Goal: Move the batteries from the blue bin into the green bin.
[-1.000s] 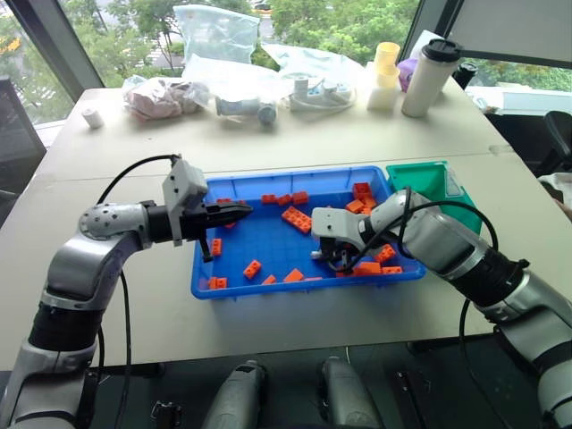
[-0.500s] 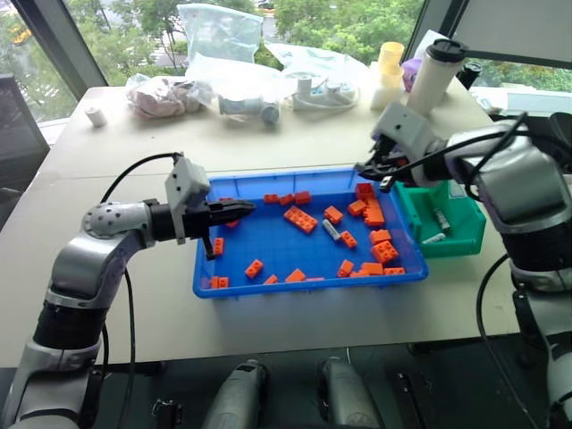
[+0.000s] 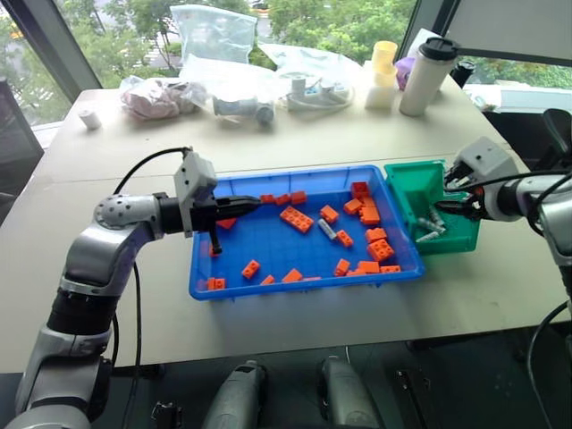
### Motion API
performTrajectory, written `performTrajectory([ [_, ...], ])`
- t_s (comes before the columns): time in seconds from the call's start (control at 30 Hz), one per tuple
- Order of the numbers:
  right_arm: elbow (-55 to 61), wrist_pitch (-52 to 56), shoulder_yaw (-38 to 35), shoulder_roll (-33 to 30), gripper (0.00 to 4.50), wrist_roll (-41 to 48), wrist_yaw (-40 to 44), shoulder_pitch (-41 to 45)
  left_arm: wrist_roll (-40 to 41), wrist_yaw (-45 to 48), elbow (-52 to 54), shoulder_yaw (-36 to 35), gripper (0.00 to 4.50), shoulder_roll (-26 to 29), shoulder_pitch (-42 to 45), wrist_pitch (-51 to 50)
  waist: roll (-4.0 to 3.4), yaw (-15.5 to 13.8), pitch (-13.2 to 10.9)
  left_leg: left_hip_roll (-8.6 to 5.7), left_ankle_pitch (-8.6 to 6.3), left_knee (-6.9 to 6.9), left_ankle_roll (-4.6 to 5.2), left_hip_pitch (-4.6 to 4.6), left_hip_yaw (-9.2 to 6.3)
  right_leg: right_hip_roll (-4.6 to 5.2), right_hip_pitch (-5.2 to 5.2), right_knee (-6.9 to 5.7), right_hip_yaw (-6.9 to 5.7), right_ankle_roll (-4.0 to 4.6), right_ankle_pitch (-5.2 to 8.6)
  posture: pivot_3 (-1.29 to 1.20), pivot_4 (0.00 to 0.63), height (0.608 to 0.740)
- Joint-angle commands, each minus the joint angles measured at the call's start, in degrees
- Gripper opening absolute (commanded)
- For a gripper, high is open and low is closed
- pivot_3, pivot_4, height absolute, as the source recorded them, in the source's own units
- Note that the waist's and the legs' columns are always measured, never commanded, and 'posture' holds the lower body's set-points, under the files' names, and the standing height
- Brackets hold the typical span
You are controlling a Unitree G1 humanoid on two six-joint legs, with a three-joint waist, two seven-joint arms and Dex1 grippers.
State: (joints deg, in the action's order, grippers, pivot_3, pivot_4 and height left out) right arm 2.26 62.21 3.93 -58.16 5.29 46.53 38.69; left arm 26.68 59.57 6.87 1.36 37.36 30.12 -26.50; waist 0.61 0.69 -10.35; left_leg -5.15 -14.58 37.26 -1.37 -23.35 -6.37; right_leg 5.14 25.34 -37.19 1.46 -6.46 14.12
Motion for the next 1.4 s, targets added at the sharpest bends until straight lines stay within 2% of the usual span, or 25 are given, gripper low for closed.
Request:
performTrajectory([
  [0.03, 4.73, 2.25, -2.50, 1.13, 4.42, 2.30, -0.48, 4.51, -0.09, 0.53, 0.63, -0.82, 0.00, 0.57, 1.02, 1.13, 0.00, -0.01, 0.00, 0.00, 0.00, 0.00, 0.00, 0.00, 0.00, 0.00, 0.00, 0.00, 0.00, 0.00, 0.00, 0.00, 0.150, 0.740],
  [0.17, 10.67, 5.70, -0.92, 4.39, 4.42, 5.92, 0.10, 8.68, -0.20, 0.69, 0.64, -0.91, 0.00, 0.76, 1.06, 1.07, 0.00, 0.16, 0.00, 0.03, 0.00, -0.03, 0.00, 0.00, -0.02, -0.02, 0.03, 0.00, 0.00, 0.00, 0.00, 0.00, 0.150, 0.740],
  [0.3, 15.77, 12.07, 3.66, 15.93, 4.42, 9.90, -2.97, 11.12, -0.25, 0.55, 0.89, -0.92, 0.00, 0.83, 1.08, 0.89, 0.03, 0.23, 0.02, 0.04, 0.00, -0.01, 0.00, 0.02, -0.05, -0.03, 0.00, -0.01, 0.00, 0.00, 0.00, 0.00, 0.150, 0.740],
  [0.43, 15.14, 12.36, 8.08, 22.05, 4.42, 8.78, -7.34, 8.58, -0.04, 0.23, 1.61, -1.23, 0.00, 1.05, 0.92, 0.44, 0.03, -0.44, 0.01, -0.03, 0.02, 0.04, -0.03, -0.06, -0.17, 0.03, 0.02, 0.00, -0.06, 0.00, 0.00, 0.00, 0.150, 0.740],
  [0.63, 14.81, 13.23, 10.47, 25.58, 4.42, 9.58, -10.56, 5.92, 0.38, -0.32, 2.99, -2.07, 0.00, 1.99, -0.13, -0.10, 0.04, -0.35, 0.01, -0.13, 0.02, 0.11, -0.02, -0.08, -0.14, 0.12, 0.00, 0.00, -0.06, -0.01, 0.00, 0.00, 0.150, 0.740],
  [1.07, 13.20, 13.92, 12.20, 28.16, 4.42, 10.80, -13.64, 1.49, 0.55, -1.33, 4.03, -2.38, 0.00, 2.18, -1.10, -0.44, 0.03, 0.17, 0.01, -0.06, 0.02, 0.06, -0.03, -0.05, -0.15, 0.03, 0.02, -0.01, -0.06, -0.01, 0.00, 0.00, 0.150, 0.740],
  [1.17, 11.02, 13.20, 12.65, 29.30, 3.56, 10.09, -14.98, 1.94, 0.54, -1.48, 4.01, -2.24, 0.00, 1.99, -1.03, -0.42, 0.03, 0.18, 0.01, -0.06, 0.02, 0.06, -0.03, -0.05, -0.15, 0.03, 0.02, -0.01, -0.06, -0.01, 0.00, 0.00, 0.150, 0.740],
  [1.23, 10.77, 12.66, 13.68, 28.96, 2.61, 9.69, -15.34, 2.13, 0.53, -1.58, 4.09, -2.17, 0.00, 1.93, -1.00, -0.46, 0.03, 0.15, 0.01, -0.07, 0.02, 0.06, -0.03, -0.05, -0.15, 0.03, 0.02, -0.01, -0.06, 0.00, 0.00, 0.00, 0.150, 0.740],
  [1.37, 11.69, 12.34, 14.64, 28.20, 0.34, 9.26, -15.49, 2.54, 0.47, -1.67, 4.01, -2.07, 0.00, 1.84, -0.91, -0.37, 0.03, 0.19, 0.01, -0.06, 0.02, 0.06, -0.03, -0.04, -0.15, 0.03, 0.02, -0.02, -0.06, -0.01, 0.00, 0.00, 0.150, 0.740],
  [1.4, 12.45, 12.86, 14.39, 27.84, 0.02, 9.46, -15.38, 3.06, 0.48, -1.67, 4.01, -2.05, 0.00, 1.84, -0.90, -0.39, 0.03, 0.19, 0.01, -0.06, 0.02, 0.06, -0.03, -0.04, -0.15, 0.03, 0.02, -0.01, -0.06, -0.01, 0.00, 0.00, 0.150, 0.740],
])
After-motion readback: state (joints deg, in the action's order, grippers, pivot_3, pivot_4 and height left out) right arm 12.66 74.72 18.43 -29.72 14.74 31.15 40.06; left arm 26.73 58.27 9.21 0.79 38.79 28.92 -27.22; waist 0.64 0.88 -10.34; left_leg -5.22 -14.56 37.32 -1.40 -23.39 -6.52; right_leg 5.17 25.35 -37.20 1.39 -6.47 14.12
